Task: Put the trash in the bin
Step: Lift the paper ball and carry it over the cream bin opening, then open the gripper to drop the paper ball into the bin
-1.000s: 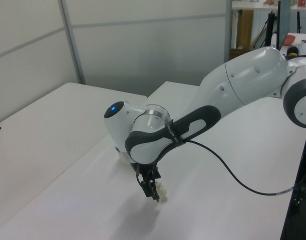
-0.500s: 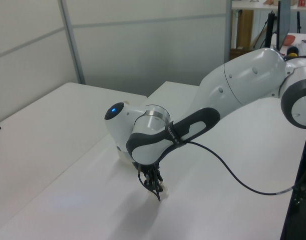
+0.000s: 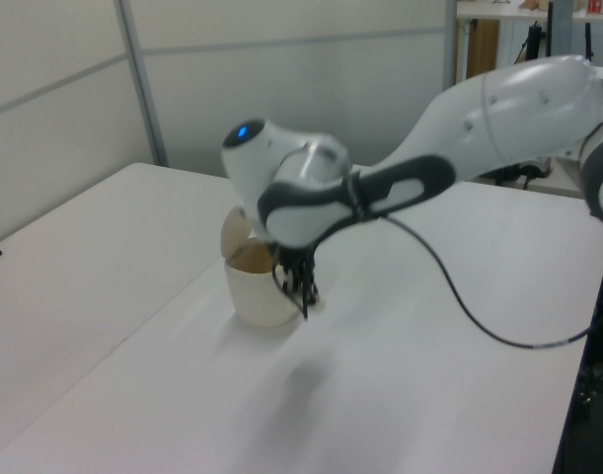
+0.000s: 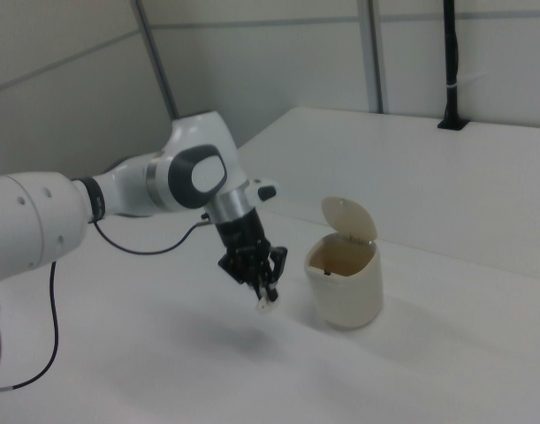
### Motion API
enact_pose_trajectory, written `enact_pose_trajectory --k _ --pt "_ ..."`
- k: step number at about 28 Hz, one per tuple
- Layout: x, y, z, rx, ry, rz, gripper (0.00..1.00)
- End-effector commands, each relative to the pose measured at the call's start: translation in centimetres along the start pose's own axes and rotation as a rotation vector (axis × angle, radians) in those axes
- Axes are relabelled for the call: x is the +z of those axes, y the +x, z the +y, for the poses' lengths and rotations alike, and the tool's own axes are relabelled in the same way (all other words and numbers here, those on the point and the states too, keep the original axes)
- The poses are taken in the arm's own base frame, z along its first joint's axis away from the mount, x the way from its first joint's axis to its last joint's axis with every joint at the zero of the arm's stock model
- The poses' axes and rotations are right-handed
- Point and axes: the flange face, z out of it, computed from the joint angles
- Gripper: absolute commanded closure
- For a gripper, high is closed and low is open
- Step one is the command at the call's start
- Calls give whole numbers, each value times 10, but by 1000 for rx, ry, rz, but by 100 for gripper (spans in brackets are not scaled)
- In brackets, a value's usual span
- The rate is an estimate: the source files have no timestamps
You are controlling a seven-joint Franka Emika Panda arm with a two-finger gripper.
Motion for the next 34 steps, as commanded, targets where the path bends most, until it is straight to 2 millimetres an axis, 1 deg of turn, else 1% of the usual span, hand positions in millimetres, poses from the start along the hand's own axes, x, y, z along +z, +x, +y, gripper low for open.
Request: enact_pose_trajectory --k 1,3,5,9,10,16,20,21,23,24,25,26,27,28,29,34 --pt "-34 -17 45 105 29 69 83" --pt "-39 -16 55 131 52 102 82" --pt "-44 -14 67 169 86 174 82" --pt "-48 -8 79 237 121 271 83" --pt "-49 -2 80 261 128 317 83" --pt "-39 19 86 349 126 444 82" --pt "-33 29 88 397 125 501 81" --pt "-34 31 90 405 119 527 76" --pt "-29 34 89 405 118 539 70" --pt "-27 35 89 407 118 540 64" --pt "-25 36 89 408 119 540 56" --pt "-25 36 89 408 119 540 43" --pt "-26 35 89 408 119 540 18" --pt "-27 35 89 408 119 540 3" --pt "-27 35 89 410 119 540 0" --pt "-35 31 91 410 115 541 0"
